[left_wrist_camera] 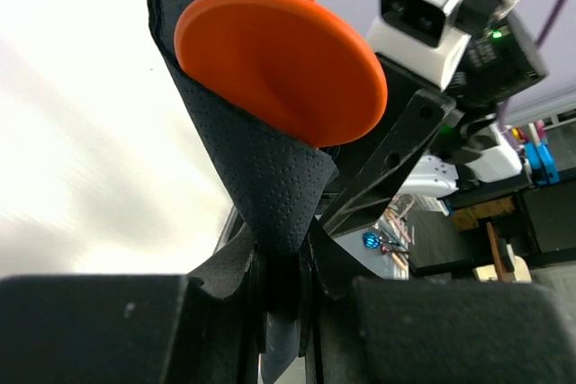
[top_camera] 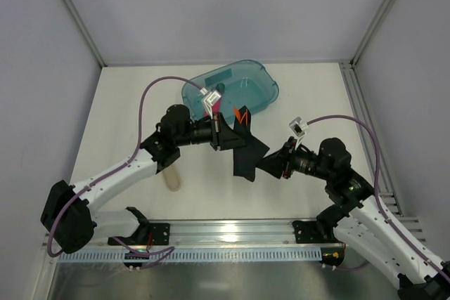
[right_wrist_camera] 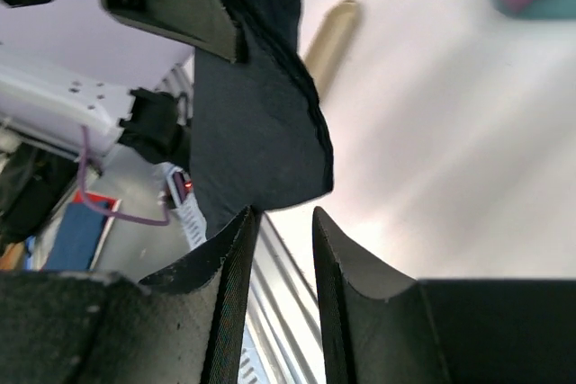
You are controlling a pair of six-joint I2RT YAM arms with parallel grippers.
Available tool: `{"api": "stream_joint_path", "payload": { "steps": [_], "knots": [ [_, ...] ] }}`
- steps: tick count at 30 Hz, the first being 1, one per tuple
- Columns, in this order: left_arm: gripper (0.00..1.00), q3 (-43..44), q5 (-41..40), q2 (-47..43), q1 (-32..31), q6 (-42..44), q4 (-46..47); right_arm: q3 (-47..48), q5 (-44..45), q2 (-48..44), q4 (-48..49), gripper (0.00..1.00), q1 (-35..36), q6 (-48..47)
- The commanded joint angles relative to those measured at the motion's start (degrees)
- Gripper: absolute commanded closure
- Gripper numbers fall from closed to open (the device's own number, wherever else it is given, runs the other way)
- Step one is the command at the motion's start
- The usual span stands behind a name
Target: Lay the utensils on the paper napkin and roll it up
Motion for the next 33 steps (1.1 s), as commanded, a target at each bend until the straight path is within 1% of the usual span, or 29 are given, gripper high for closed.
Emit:
{"api": "stream_joint_path", "payload": {
  "steps": [1,3,6,12,16,20,22,26,30,33],
  "knots": [
    [1.00,2.8,-1.2,-1.2,-0.1,3.4,-3.4,6.2,12.0,-1.8,-17.3,0.66,0.3,-5.1],
    [1.00,2.5,-1.5,-1.6,-0.1,4.0,-3.7,9.8,15.3,-1.6,-23.0,0.66,0.3,-5.7],
    [1.00,2.2,-2.8,-1.7,-0.1,5.1,-5.2,14.3,13.6,-1.3,-25.3,0.66,0.3,-5.6],
    [1.00,2.5,-3.6,-1.9,-0.1,6.3,-7.5,18.9,11.7,-0.8,-23.2,0.66,0.4,0.4],
    [1.00,2.5,-3.5,-2.0,0.0,6.1,-7.3,18.2,7.5,1.3,-17.7,0.65,0.3,3.0],
    [1.00,2.5,-3.1,-2.3,-0.1,5.2,-6.2,15.6,5.5,4.2,-11.4,0.61,0.4,5.0],
    [1.00,2.2,-2.8,-2.4,-0.1,4.8,-5.4,15.3,5.0,5.3,-10.1,0.61,0.7,5.1],
    [1.00,2.3,-2.5,-2.6,-0.2,3.8,-4.5,14.8,5.5,8.6,-7.4,0.55,2.0,4.6],
    [1.00,2.8,-1.3,-2.9,-0.1,3.3,-4.4,15.1,9.5,12.2,-7.5,0.53,5.1,2.6],
    [1.00,2.5,-1.2,-3.4,-0.2,2.7,-3.5,15.0,10.1,13.8,-5.9,0.52,7.6,2.3]
  ]
}}
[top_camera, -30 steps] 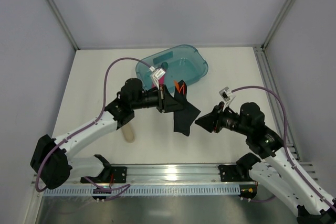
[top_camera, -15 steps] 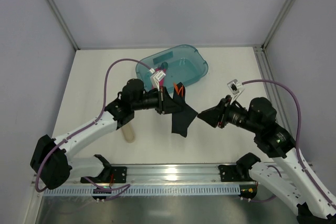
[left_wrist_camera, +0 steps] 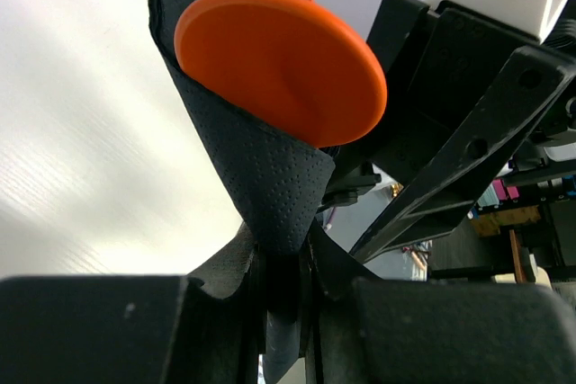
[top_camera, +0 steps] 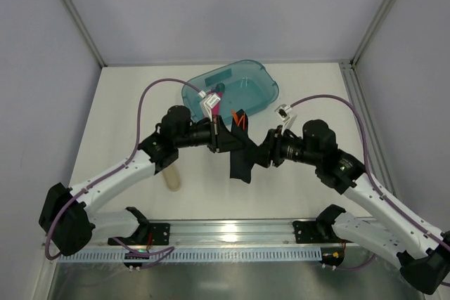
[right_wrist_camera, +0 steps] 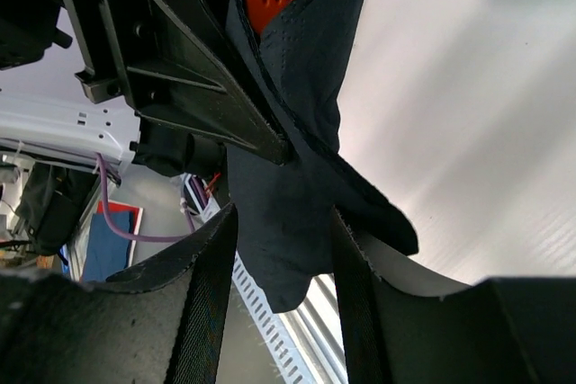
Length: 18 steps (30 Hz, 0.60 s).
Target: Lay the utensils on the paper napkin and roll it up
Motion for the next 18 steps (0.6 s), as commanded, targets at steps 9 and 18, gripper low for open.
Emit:
{"api": "stream_joint_path", "payload": {
  "steps": [9,18],
  "knots": [
    [1.00,2.6,3.5,-3.0,-0.3,-1.4,4.6,0.4,6.8,1.1,4.9,0.50,5.1,-3.3],
    [1.00,2.2,3.5,-2.9,-0.2,-1.3,4.5,1.7,11.6,-1.8,0.2,0.45,5.1,-6.0]
  ]
}}
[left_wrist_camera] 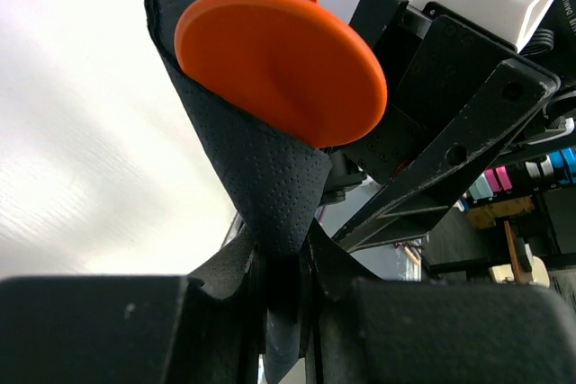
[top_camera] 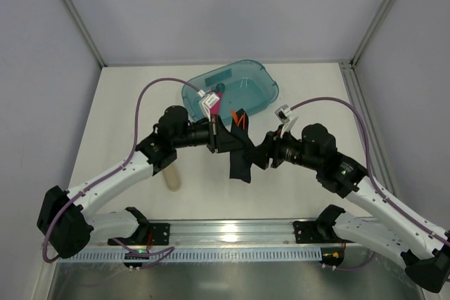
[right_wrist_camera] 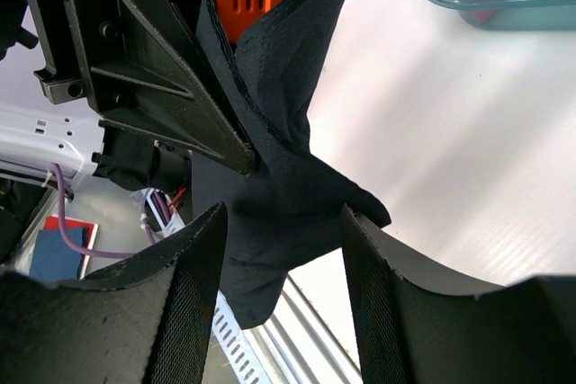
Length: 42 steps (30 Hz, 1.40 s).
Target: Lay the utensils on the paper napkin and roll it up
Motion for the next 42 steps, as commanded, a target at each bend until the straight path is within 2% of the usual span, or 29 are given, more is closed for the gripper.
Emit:
{"api": "stream_joint_path", "payload": {
  "steps": [1,8,24,29,33,42],
  "knots": [
    [1.00,2.2,1.9,-1.3,-0.3,-0.9,3.6,1.7,2.8,-1.1,-0.7,0.44,0.2,-2.2],
    [1.00,2.2,2.5,-1.3,-0.3,-2.3,5.6,1.0,2.0,-0.8,0.5,0.39,0.3,-2.6],
    [1.00,2.0,2.9,-0.4,-0.7,-2.9,7.9,-2.9,-3.3,-4.2,9.7,0.41,0.3,-0.7],
    [1.00,1.7,3.3,-0.2,-0.8,-3.2,8.9,-4.7,-5.6,-4.5,12.9,0.47,0.3,-0.1],
    [1.00,1.2,4.4,-0.4,-0.8,-4.1,11.0,-5.6,-7.2,-4.5,14.4,0.57,0.3,0.3],
    [1.00,0.3,6.7,-0.4,-0.8,-5.2,13.9,-8.0,-10.1,-6.1,19.3,0.71,0.3,0.5]
  ]
}}
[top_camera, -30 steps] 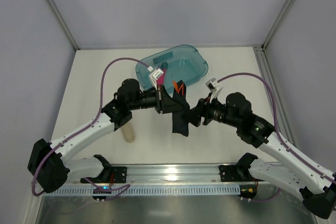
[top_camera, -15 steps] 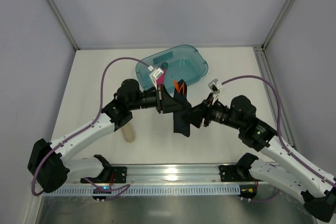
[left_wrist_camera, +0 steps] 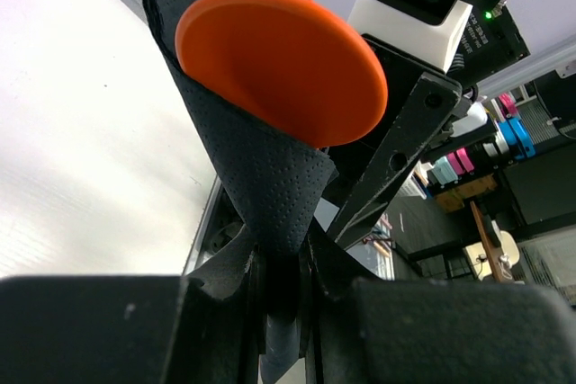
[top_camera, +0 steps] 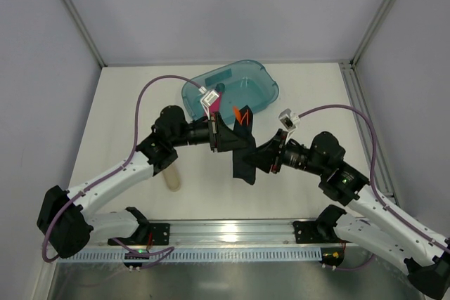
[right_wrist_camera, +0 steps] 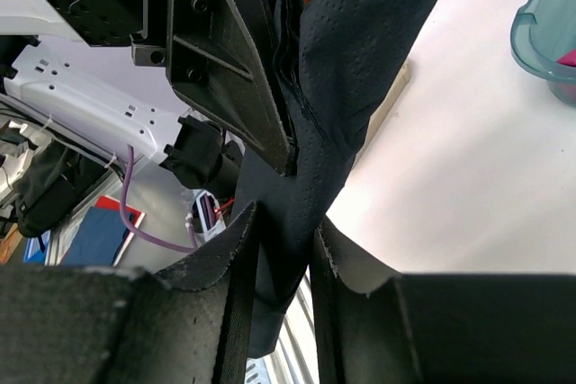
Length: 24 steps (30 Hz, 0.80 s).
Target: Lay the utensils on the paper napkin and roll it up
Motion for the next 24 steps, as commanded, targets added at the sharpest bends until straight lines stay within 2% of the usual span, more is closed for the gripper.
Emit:
{"api": "stream_joint_path", "payload": {
  "steps": [1,8,12,13,24],
  "knots": [
    [1.00,0.2,2.4,-0.4,-0.2,-1.1,5.3,-1.0,-1.8,-1.0,4.8,0.71,0.3,0.1],
    [1.00,-0.4,4.7,0.6,-0.2,-3.1,9.0,-1.6,-3.0,-1.2,5.1,0.76,0.3,0.0],
    [1.00,-0.4,4.2,0.4,-0.2,-2.4,7.8,0.4,3.0,-2.0,-1.5,0.64,0.3,-1.5],
    [1.00,-0.5,4.0,0.3,-0.2,-2.0,7.1,2.0,4.1,-2.7,-5.6,0.63,0.3,-2.8],
    [1.00,-0.5,1.8,0.4,-0.2,0.9,2.4,10.1,13.2,-4.5,-21.5,0.55,0.3,-7.0]
  ]
}}
